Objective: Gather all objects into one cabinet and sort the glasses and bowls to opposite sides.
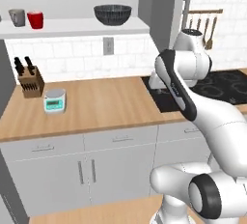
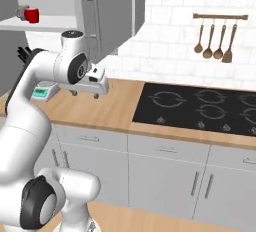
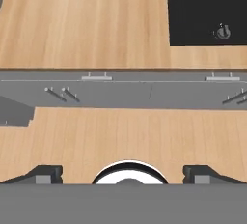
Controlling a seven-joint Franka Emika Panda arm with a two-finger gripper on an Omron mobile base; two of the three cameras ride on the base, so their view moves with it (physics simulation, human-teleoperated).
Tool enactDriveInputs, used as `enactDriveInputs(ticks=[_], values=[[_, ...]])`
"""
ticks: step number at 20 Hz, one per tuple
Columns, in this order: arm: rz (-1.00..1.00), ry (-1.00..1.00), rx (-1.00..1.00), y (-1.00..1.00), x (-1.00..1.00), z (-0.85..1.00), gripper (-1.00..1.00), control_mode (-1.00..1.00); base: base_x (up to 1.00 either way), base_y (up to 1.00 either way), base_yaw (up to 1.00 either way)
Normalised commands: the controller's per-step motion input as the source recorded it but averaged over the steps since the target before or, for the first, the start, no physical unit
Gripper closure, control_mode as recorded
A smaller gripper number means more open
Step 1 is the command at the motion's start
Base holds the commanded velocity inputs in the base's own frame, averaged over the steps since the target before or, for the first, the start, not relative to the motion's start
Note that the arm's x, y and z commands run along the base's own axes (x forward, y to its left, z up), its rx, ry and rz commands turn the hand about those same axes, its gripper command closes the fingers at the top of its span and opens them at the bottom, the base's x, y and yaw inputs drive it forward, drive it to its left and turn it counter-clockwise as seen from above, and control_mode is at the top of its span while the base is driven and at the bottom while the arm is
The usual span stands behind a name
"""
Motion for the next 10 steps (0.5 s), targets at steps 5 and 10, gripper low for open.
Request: enactDriveInputs(ticks=[5,10], values=[[0.00,0.00,0.00,0.00,0.00,0.00,-1.00,1.00,-0.09,-0.84,-0.08],[0.00,0.00,0.00,0.00,0.00,0.00,-1.00,1.00,-0.03,-0.81,-0.09]])
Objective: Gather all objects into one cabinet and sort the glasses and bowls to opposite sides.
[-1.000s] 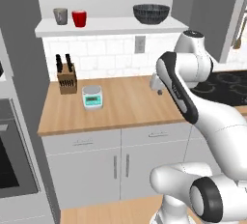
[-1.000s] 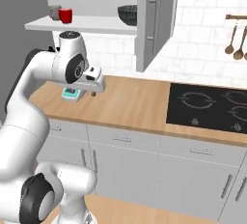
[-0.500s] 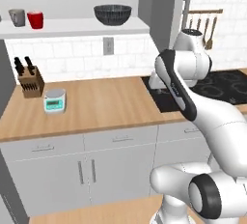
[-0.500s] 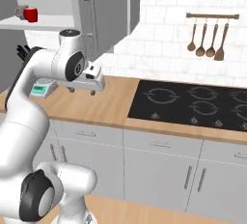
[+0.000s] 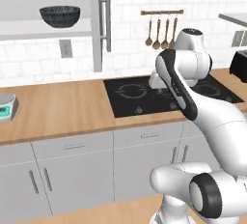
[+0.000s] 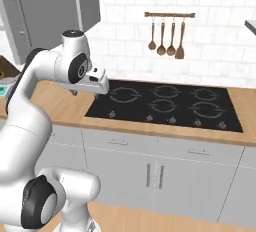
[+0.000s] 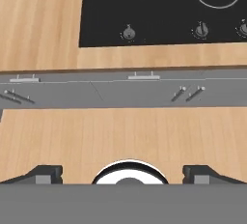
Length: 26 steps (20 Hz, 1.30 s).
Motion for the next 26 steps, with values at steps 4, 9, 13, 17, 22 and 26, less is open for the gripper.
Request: enactDriveInputs(ticks=[4,9,13,17,22,26], values=[[0.00,0.00,0.00,0.00,0.00,0.00,-1.00,1.00,-0.06,-0.87,-0.09],[0.00,0.00,0.00,0.00,0.00,0.00,-1.00,1.00,-0.09,-0.89,-0.09],[0.00,0.00,0.00,0.00,0.00,0.00,-1.00,1.00,-0.11,-0.88,-0.09],[0.00,0.00,0.00,0.00,0.00,0.00,-1.00,1.00,-0.09,-0.87,-0.09],[0.00,0.00,0.00,0.00,0.00,0.00,-1.00,1.00,0.00,-0.97,-0.11],[0.00,0.00,0.00,0.00,0.00,0.00,-1.00,1.00,-0.02,-0.89,-0.09]])
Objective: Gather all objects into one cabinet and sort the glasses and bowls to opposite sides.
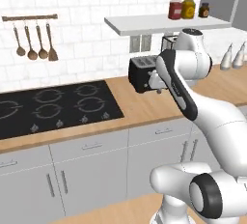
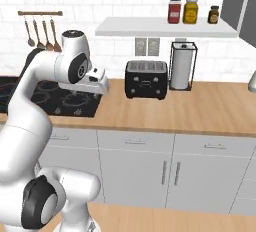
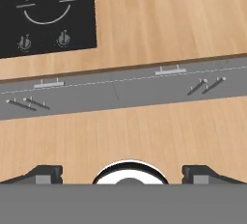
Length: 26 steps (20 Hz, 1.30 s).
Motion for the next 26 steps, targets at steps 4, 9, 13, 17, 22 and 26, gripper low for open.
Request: enactDriveInputs(ticks=[4,9,13,17,22,26], values=[[0.00,0.00,0.00,0.00,0.00,0.00,-1.00,1.00,-0.07,-0.94,-0.06],[0.00,0.00,0.00,0.00,0.00,0.00,-1.00,1.00,-0.48,-0.69,-0.01],[0.00,0.00,0.00,0.00,0.00,0.00,-1.00,1.00,-0.94,-0.56,0.00],[0.00,0.00,0.00,0.00,0.00,0.00,-1.00,1.00,-0.27,-0.72,-0.02],[0.00,0.00,0.00,0.00,0.00,0.00,-1.00,1.00,-0.01,-0.83,-0.04],[0.00,0.00,0.00,0.00,0.00,0.00,-1.00,1.00,0.01,-0.82,-0.04]])
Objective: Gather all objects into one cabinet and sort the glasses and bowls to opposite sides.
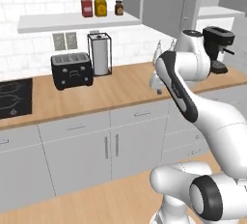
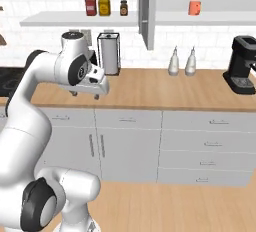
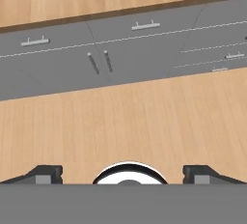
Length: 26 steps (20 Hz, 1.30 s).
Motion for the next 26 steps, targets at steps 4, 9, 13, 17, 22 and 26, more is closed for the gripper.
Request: enactDriveInputs(ticks=[4,9,13,17,22,26], values=[[0.00,0.00,0.00,0.00,0.00,0.00,-1.00,1.00,0.19,-0.55,-0.01],[0.00,0.00,0.00,0.00,0.00,0.00,-1.00,1.00,0.00,-0.66,0.00],[0.00,0.00,0.00,0.00,0.00,0.00,-1.00,1.00,0.03,-0.59,0.00],[0.00,0.00,0.00,0.00,0.00,0.00,-1.00,1.00,0.19,-0.46,0.00],[0.00,0.00,0.00,0.00,0.00,0.00,-1.00,1.00,0.11,-0.51,0.00],[0.00,0.00,0.00,0.00,0.00,0.00,-1.00,1.00,0.24,-0.42,0.00]])
